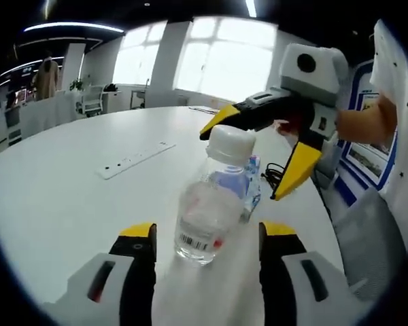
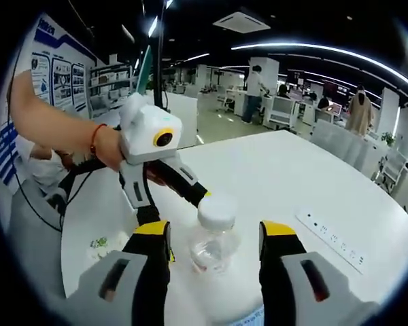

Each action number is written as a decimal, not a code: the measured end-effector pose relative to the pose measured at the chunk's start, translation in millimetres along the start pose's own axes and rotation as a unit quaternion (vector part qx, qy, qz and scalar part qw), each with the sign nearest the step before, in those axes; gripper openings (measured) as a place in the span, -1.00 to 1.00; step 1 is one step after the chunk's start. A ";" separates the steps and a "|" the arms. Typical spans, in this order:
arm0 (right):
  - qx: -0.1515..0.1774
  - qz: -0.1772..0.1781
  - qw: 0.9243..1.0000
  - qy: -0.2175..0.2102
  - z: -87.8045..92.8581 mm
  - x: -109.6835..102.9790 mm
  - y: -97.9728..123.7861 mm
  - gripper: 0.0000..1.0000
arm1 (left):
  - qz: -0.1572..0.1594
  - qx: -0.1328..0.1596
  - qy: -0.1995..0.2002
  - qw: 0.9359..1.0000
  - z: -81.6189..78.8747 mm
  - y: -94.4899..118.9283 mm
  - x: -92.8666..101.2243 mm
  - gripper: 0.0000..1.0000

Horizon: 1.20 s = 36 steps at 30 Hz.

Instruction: Arrange the tabletop items into an orderly group along one side of the table until the central work area is clear of visible clutter.

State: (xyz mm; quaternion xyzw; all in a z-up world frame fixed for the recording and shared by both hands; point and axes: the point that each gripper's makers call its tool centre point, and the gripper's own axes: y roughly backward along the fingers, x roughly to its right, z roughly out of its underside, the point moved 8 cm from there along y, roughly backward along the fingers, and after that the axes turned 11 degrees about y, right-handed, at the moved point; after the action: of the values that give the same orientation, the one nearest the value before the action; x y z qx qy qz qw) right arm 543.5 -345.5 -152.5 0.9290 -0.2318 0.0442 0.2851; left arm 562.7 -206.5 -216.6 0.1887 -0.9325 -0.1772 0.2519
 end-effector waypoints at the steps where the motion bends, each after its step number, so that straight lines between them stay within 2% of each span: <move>1: -0.001 0.000 1.000 -0.001 1.1 -0.3 1.7 0.07 | -0.002 0.001 0.002 1.000 -0.5 2.5 0.9 0.25; 7: -0.009 -0.009 1.000 -0.015 7.8 -2.7 8.7 0.20 | -0.016 0.008 0.010 1.000 1.8 17.4 5.1 0.37; 15: -0.021 -0.019 0.999 -0.020 16.0 -9.4 17.4 0.28 | -0.031 0.013 0.028 0.999 6.3 35.1 11.0 0.46; 26: -0.026 -0.027 0.999 -0.022 19.0 -18.7 33.7 0.32 | -0.039 0.026 0.040 0.998 4.3 52.4 30.4 0.56; 36: -0.038 -0.038 0.998 -0.026 28.3 -30.2 48.2 0.33 | -0.047 0.033 0.046 0.997 9.8 71.3 48.6 0.64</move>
State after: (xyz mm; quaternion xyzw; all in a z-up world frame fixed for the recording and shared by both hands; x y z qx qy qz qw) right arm 493.2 -384.0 -158.1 0.9265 -0.2050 0.0005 0.3154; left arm 499.7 -163.8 -174.6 0.2488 -0.9153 -0.1489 0.2797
